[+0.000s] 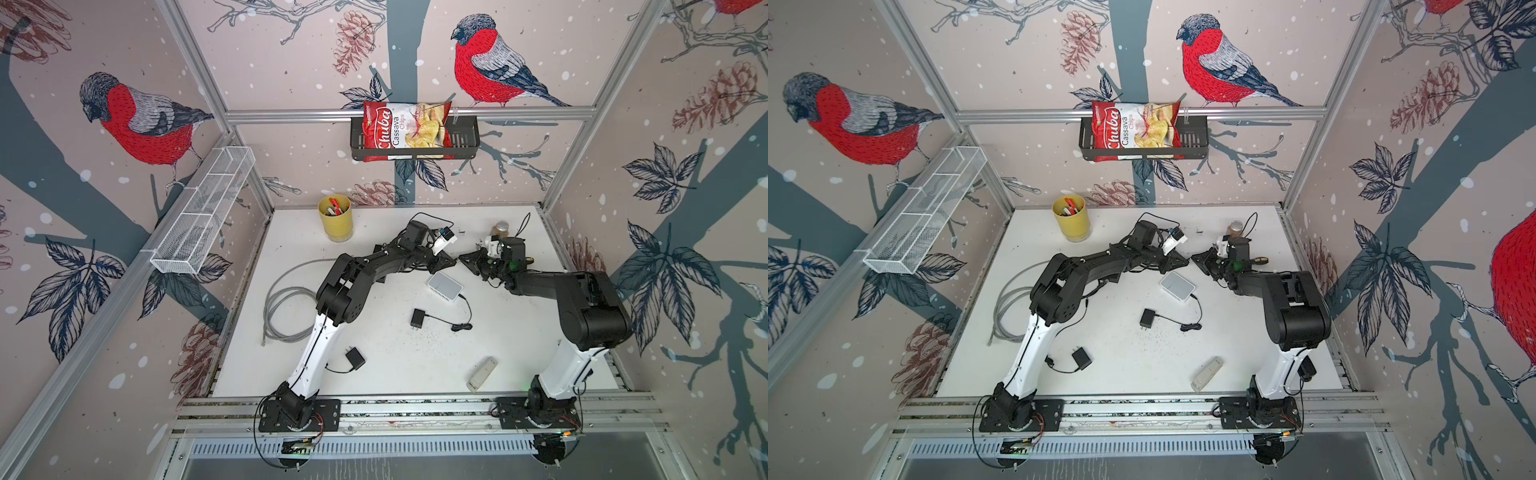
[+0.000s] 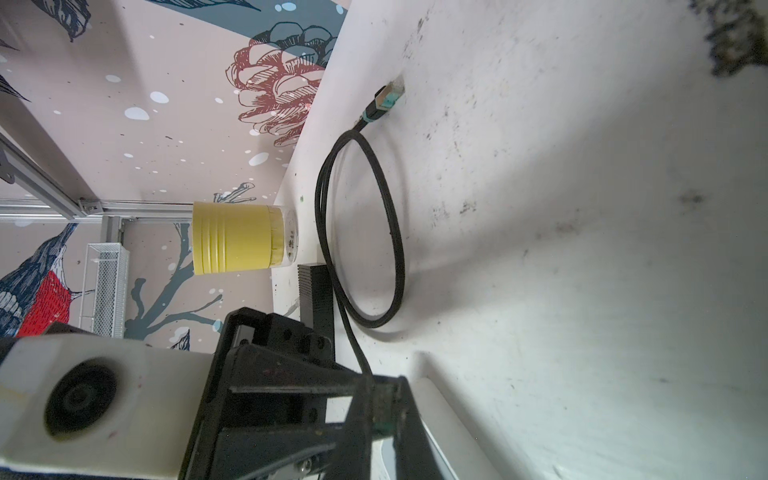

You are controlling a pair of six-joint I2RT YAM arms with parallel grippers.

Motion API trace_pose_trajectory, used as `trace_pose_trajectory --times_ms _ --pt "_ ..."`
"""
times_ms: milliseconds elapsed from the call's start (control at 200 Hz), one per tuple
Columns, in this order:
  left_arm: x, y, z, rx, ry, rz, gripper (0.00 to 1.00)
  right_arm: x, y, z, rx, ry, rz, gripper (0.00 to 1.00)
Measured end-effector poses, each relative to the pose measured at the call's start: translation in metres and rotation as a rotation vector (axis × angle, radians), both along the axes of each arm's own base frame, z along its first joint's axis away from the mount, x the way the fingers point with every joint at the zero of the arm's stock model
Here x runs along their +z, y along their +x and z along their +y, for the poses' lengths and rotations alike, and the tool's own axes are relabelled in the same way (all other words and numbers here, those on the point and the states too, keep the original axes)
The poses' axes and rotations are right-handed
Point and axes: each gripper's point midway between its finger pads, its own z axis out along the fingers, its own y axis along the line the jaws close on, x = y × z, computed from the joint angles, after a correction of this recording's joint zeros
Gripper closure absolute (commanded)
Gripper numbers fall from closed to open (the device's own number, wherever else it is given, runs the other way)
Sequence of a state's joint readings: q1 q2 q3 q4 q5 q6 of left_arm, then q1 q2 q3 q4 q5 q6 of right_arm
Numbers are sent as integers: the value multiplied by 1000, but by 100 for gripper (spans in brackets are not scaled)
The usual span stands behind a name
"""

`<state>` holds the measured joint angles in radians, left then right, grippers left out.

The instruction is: Insert the plug into the switch port

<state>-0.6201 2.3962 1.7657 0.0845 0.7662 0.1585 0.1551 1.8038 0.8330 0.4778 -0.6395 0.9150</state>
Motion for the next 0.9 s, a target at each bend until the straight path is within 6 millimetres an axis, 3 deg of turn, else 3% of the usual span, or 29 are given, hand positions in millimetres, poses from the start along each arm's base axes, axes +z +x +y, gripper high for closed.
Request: trace_pose_trajectory --times_ms 105,305,360,615,901 --pt "0 -1 0 -3 -1 2 99 0 0 0 0 0 0 90" --pt "-5 -1 4 12 28 1 100 8 -1 -4 -6 -10 -14 51" --pt "-6 1 8 24 49 -12 100 12 -2 -8 -12 -33 -28 44" --pt "5 26 28 76 56 -53 99 9 -31 -28 3 -269 -70 33" --pt "17 43 43 90 71 -79 99 -9 -65 9 246 -719 -194 25"
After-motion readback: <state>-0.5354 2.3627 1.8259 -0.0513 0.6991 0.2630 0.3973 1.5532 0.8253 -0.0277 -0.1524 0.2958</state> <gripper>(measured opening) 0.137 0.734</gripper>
